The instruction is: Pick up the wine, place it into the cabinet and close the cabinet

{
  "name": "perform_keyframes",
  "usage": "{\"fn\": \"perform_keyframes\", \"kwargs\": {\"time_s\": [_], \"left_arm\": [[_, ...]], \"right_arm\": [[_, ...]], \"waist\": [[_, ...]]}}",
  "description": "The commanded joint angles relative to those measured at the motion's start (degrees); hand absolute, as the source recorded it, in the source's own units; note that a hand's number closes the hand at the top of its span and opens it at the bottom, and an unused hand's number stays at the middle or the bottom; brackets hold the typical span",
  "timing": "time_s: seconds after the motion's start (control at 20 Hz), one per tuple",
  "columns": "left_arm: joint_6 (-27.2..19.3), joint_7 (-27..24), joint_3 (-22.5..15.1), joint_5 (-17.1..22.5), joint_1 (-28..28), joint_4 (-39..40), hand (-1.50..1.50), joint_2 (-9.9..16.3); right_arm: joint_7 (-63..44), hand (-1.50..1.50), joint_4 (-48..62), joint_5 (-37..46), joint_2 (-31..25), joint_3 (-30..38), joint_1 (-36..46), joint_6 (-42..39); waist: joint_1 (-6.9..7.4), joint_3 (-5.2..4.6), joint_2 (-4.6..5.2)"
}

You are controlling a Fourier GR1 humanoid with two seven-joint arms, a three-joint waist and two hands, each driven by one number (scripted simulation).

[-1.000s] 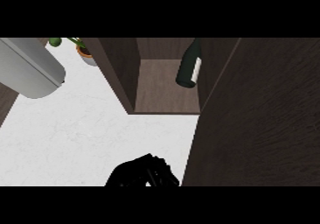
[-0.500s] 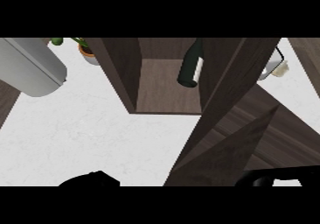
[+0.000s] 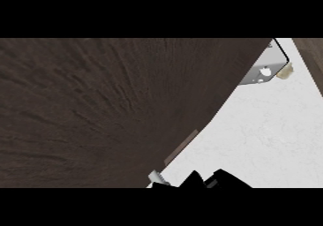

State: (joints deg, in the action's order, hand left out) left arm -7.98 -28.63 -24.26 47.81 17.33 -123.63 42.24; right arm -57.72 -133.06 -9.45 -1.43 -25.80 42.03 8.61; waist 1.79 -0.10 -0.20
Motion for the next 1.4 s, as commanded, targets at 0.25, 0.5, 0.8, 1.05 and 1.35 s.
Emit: {"fn": "perform_keyframes", "kwargs": {"time_s": [0.25,0.5,0.8,1.05,1.35], "left_arm": [[17.08,-2.11,16.03,10.21,10.16,1.95,1.50,8.80],[22.92,-0.97,18.61,12.98,9.94,4.19,1.50,9.69],[27.20,0.33,23.54,16.97,8.65,8.59,1.50,10.62],[29.02,1.31,26.46,17.86,10.43,8.85,1.50,10.48],[28.83,3.80,29.75,21.50,7.84,8.84,1.50,12.02]], "right_arm": [[4.28,1.50,17.42,2.93,1.40,-7.19,16.76,11.34],[14.49,1.50,35.06,4.18,1.42,-7.76,25.04,16.19],[24.65,1.50,52.55,-0.69,1.43,-3.28,30.17,17.93],[28.58,1.50,65.97,-4.33,1.43,-0.83,37.06,17.57],[40.96,1.50,79.99,-3.50,1.43,1.67,33.69,15.13]], "waist": [[0.86,-0.06,-0.21],[1.73,-0.08,0.20],[1.64,-0.05,0.72],[2.01,-0.06,0.67],[1.65,0.00,1.13]]}}
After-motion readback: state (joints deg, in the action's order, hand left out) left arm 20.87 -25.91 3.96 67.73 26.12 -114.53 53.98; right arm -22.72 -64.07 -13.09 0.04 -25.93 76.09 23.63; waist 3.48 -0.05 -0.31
